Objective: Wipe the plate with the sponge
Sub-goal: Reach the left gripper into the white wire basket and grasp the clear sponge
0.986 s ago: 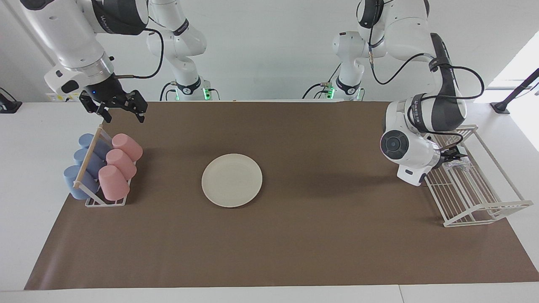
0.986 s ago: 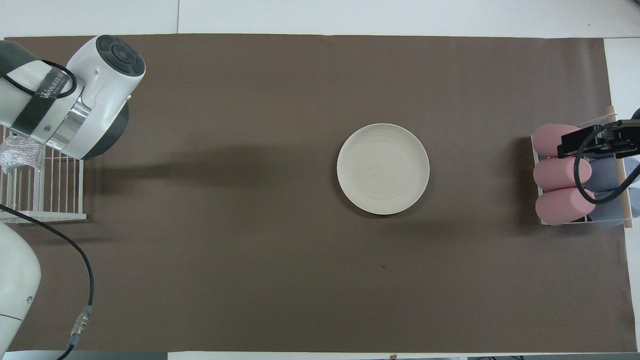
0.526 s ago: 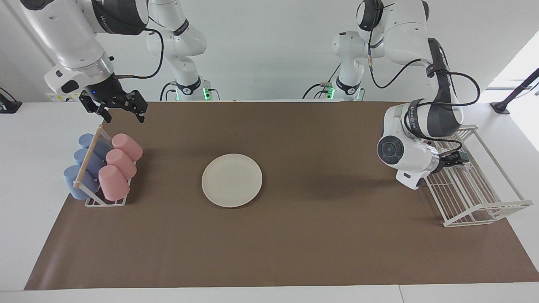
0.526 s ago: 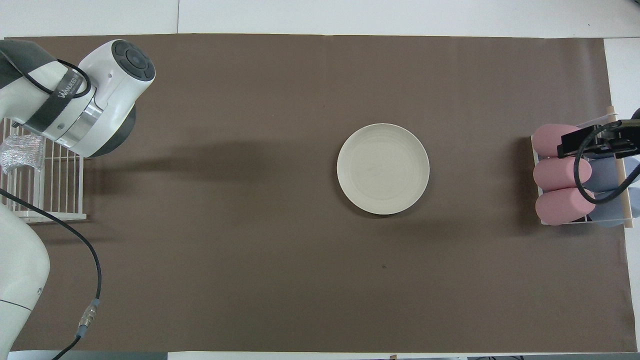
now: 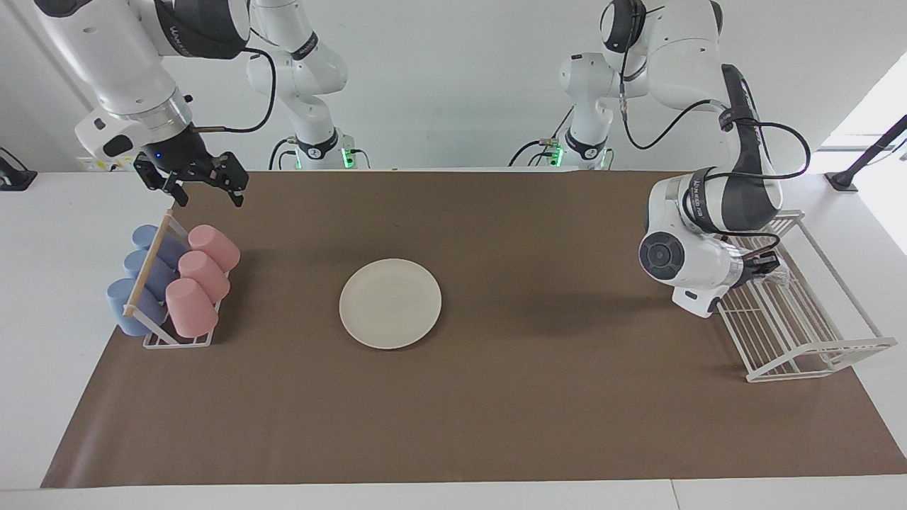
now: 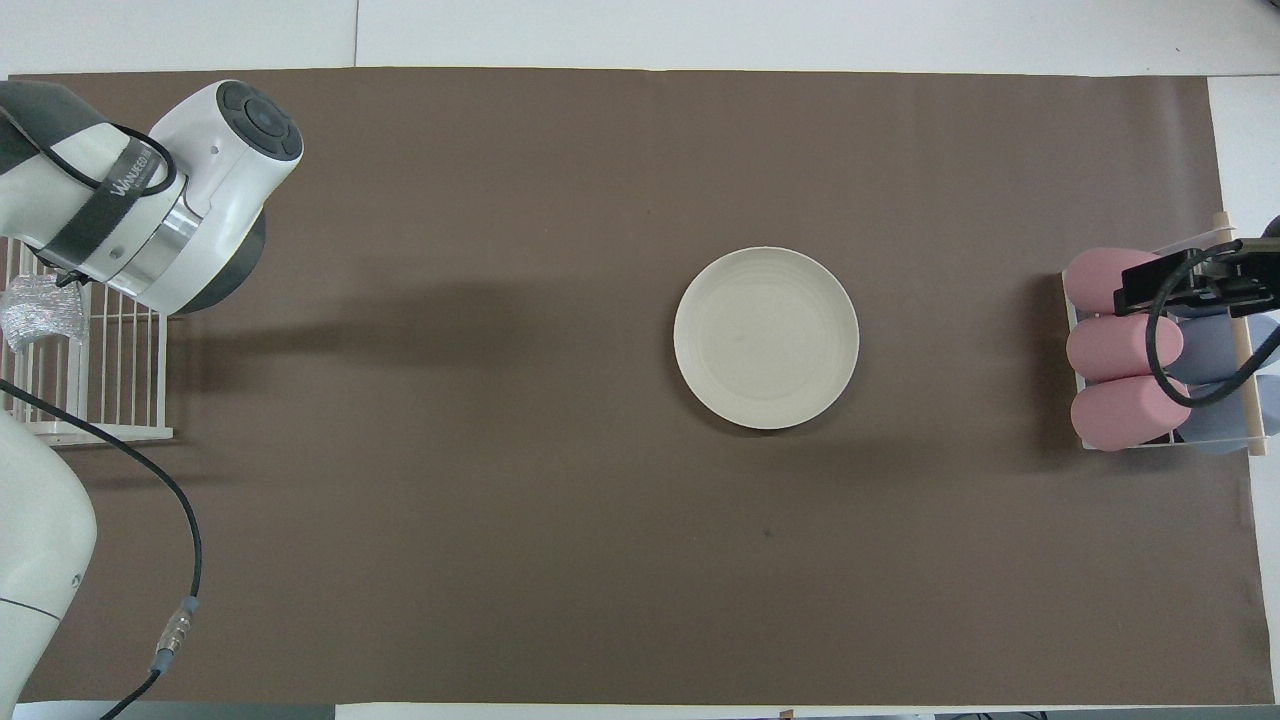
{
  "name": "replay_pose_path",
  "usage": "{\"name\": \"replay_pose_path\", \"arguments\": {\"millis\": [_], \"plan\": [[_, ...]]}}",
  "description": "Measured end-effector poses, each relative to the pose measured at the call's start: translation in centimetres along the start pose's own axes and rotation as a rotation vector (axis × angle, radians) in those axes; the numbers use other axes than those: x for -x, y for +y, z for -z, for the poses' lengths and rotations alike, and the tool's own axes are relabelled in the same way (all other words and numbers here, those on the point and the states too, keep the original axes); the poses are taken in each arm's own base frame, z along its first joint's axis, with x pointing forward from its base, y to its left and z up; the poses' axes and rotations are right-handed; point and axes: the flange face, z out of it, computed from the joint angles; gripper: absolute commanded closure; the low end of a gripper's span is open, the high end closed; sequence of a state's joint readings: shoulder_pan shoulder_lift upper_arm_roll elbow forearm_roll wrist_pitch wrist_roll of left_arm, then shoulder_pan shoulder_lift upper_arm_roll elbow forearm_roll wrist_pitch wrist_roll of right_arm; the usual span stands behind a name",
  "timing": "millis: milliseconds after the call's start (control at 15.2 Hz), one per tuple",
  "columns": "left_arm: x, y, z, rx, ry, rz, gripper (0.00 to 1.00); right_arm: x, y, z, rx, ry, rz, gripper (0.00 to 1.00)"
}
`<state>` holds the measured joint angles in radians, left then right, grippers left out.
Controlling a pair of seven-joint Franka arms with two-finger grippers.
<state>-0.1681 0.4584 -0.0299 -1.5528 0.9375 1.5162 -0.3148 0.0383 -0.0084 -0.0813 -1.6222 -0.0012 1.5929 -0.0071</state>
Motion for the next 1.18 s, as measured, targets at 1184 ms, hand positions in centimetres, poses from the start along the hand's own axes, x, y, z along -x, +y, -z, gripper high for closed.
{"name": "replay_pose_path", "arguments": {"millis": [1184], "plan": [[11.4, -17.5, 11.8, 1.184, -0.159, 0.226, 1.00, 0.4, -0.5, -0.3, 0.002, -0.036, -0.156, 0.00]]}}
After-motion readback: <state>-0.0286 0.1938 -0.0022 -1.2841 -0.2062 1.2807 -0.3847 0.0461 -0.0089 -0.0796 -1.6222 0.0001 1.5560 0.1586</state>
